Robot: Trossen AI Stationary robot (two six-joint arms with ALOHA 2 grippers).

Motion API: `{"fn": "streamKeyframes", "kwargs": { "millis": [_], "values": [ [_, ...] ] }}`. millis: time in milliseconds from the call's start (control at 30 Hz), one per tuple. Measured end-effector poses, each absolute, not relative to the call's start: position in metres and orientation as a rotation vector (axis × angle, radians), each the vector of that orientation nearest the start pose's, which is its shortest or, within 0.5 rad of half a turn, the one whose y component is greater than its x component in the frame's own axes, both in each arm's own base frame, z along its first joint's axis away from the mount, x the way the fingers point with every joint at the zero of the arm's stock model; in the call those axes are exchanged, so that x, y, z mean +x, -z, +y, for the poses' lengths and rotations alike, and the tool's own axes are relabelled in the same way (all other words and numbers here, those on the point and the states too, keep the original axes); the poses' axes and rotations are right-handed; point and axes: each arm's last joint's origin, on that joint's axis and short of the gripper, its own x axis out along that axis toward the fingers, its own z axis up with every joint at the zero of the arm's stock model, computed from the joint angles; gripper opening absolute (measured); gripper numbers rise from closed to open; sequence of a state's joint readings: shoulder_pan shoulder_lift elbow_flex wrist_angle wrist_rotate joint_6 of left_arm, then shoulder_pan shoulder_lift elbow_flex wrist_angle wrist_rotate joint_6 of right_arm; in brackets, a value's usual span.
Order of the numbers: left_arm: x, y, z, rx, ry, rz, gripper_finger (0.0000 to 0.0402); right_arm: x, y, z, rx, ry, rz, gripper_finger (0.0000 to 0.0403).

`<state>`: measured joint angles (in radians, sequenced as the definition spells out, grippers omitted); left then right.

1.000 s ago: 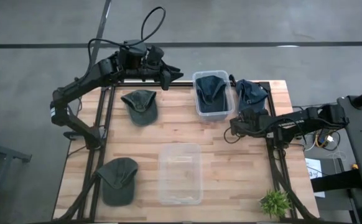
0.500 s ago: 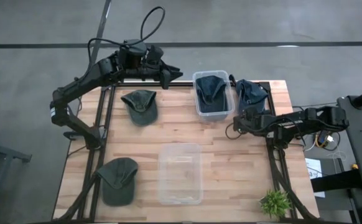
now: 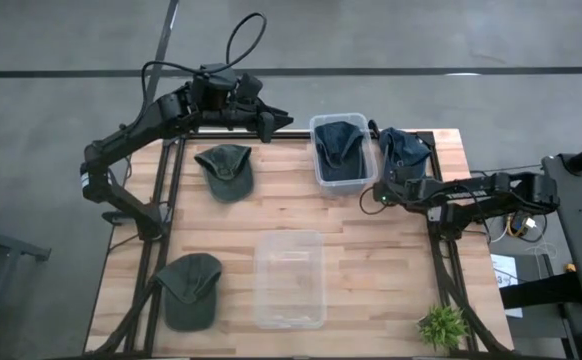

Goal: Pick & Place hat
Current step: Put the blue cap into the top transparent bin

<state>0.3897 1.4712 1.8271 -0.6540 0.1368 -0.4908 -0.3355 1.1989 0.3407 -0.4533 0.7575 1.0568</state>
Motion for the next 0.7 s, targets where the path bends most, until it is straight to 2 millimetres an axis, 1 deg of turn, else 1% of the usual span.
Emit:
{"fn": "streamKeyframes", "kwargs": {
  "millis": [200, 300, 467, 567, 700],
  "values": [
    [0.274, -0.48, 0.108, -0.562, -0.317, 0.222, 0.0163, 0.144, -0.132, -0.071, 0.509, 1.482, 0.752, 0.0008],
    [0.274, -0.479, 0.108, -0.563, -0.317, 0.222, 0.0163, 0.147, -0.138, -0.071, 0.494, 1.448, 0.774, 0.0008],
    [0.274, -0.479, 0.108, -0.562, -0.318, 0.223, 0.0163, 0.144, -0.136, -0.069, 0.491, 1.435, 0.816, 0.0011],
    [0.274, -0.479, 0.108, -0.562, -0.318, 0.223, 0.0163, 0.14, -0.13, -0.067, 0.479, 1.436, 0.849, 0.0033],
    [0.274, -0.479, 0.108, -0.552, -0.317, 0.225, 0.0163, 0.139, -0.128, -0.066, 0.523, 1.418, 0.86, 0.0095]
  ]
}}
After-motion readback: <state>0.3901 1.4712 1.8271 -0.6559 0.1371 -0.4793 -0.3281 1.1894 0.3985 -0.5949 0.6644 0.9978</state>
